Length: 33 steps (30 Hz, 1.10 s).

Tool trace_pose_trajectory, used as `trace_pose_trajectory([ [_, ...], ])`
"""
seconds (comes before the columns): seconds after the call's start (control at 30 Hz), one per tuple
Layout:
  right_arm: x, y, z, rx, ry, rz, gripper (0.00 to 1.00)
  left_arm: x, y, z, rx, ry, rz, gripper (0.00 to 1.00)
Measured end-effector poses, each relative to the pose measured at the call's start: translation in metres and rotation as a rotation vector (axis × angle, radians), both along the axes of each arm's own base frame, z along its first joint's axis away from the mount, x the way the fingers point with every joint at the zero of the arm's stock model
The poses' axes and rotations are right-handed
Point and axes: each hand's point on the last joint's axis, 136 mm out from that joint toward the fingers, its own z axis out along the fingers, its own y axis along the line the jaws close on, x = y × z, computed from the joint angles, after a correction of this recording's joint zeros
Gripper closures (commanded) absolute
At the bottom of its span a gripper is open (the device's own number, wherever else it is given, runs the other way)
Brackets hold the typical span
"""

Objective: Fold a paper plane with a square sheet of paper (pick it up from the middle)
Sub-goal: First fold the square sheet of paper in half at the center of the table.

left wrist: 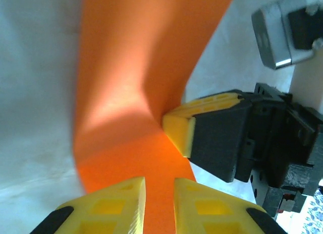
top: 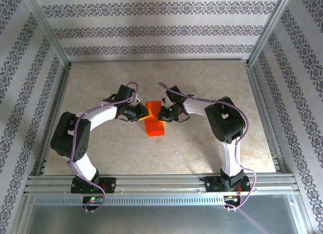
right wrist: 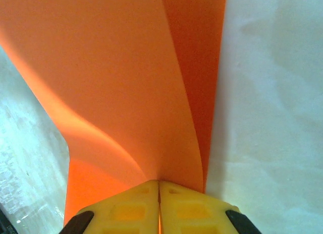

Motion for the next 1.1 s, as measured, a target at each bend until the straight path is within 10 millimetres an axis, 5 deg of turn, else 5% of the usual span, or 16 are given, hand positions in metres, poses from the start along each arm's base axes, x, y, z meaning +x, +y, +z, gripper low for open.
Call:
trace_pose_trajectory([
  [0.27, 0.000, 0.000, 0.000, -0.003, 0.004, 0.000, 0.91, -0.020, -0.010, -0.053, 0.055, 0.167, -0.006, 0.83],
  [0.43, 0.000, 0.000, 0.000, -0.004, 0.004, 0.000, 0.91, -0.026, -0.002, -0.056, 0.076, 0.169, -0.003, 0.83],
  [0.73, 0.000, 0.000, 0.000, -0.006, 0.006, 0.003, 0.91, -0.050, 0.045, -0.051, 0.229, 0.183, 0.028, 0.84],
  [0.97, 0.000, 0.000, 0.000, -0.018, 0.004, 0.006, 0.91, -0.040, 0.010, -0.008, 0.118, 0.064, 0.002, 0.84],
  [1.1, 0.000, 0.000, 0.000, -0.022, 0.004, 0.005, 0.91, -0.035, -0.012, -0.017, 0.069, 0.081, -0.015, 0.84],
])
